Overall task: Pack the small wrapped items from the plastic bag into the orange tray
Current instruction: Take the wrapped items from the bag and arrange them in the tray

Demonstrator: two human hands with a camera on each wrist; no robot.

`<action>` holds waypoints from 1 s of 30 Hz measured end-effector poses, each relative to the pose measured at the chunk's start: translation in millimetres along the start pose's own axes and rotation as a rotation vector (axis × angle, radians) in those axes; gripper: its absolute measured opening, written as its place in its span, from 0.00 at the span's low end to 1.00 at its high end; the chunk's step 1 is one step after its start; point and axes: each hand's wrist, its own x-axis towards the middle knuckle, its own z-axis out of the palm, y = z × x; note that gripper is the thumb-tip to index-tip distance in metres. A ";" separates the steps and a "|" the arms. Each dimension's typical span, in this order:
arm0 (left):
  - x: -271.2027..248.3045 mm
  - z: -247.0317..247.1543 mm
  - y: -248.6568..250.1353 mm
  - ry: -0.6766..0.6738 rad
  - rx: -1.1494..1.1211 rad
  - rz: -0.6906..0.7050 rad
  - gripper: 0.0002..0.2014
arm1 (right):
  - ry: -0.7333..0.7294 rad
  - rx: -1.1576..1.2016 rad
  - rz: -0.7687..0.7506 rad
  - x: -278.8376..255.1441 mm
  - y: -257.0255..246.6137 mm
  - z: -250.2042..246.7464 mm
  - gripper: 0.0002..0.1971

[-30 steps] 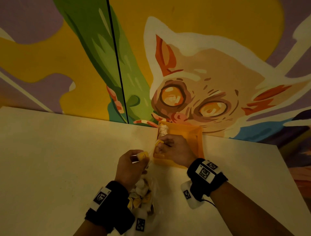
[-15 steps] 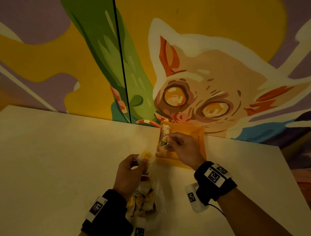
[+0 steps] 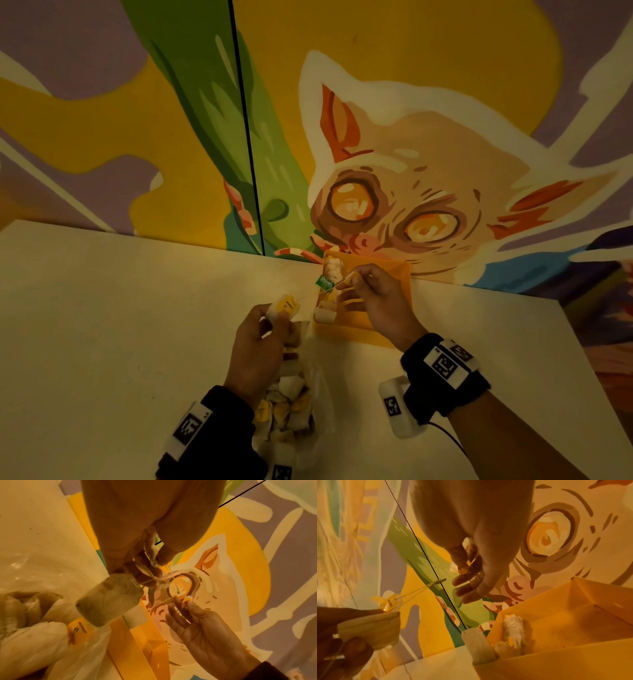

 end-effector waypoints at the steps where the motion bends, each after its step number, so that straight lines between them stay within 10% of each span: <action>1: -0.5 0.2 1.6 -0.010 -0.001 0.002 0.06 | -0.007 0.032 -0.001 -0.8 -3.1 -0.3 0.07; 20: -20.9 -15.4 30.7 -0.122 -0.154 -0.088 0.09 | -0.110 0.234 -0.299 -39.0 -85.1 18.3 0.06; 30: -31.5 -21.8 27.5 -0.178 -0.035 -0.104 0.08 | -0.143 0.118 -0.184 -74.7 -51.4 36.2 0.04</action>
